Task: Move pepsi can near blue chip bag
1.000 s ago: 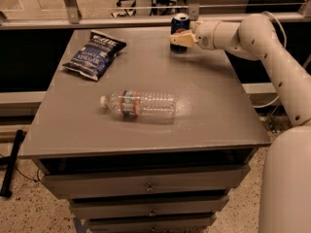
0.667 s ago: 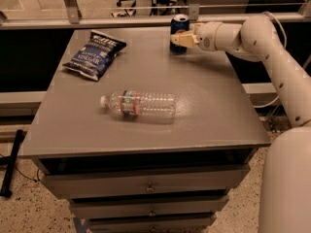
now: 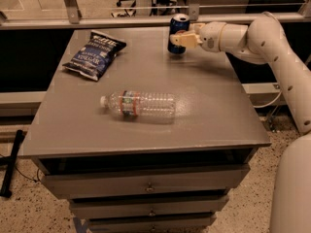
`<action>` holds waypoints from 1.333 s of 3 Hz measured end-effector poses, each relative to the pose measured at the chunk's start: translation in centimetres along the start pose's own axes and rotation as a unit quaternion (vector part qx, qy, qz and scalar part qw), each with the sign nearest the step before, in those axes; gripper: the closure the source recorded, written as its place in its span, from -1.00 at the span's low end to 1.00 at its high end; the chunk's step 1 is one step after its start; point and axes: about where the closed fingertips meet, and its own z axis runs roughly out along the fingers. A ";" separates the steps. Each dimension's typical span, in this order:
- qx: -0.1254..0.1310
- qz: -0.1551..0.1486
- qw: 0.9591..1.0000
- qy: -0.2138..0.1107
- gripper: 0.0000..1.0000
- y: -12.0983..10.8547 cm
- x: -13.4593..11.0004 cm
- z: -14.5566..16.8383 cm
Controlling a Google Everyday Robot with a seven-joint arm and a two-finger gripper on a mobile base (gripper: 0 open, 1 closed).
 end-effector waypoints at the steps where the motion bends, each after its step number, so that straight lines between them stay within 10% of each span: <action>1: -0.046 0.000 0.999 -0.029 1.00 3.4 -2.5 0.1; 4: -0.189 -0.046 0.981 -0.006 1.00 15.6 -5.5 4.6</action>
Offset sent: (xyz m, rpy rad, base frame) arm -0.0946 0.1053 0.0652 0.0680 -0.0512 0.3564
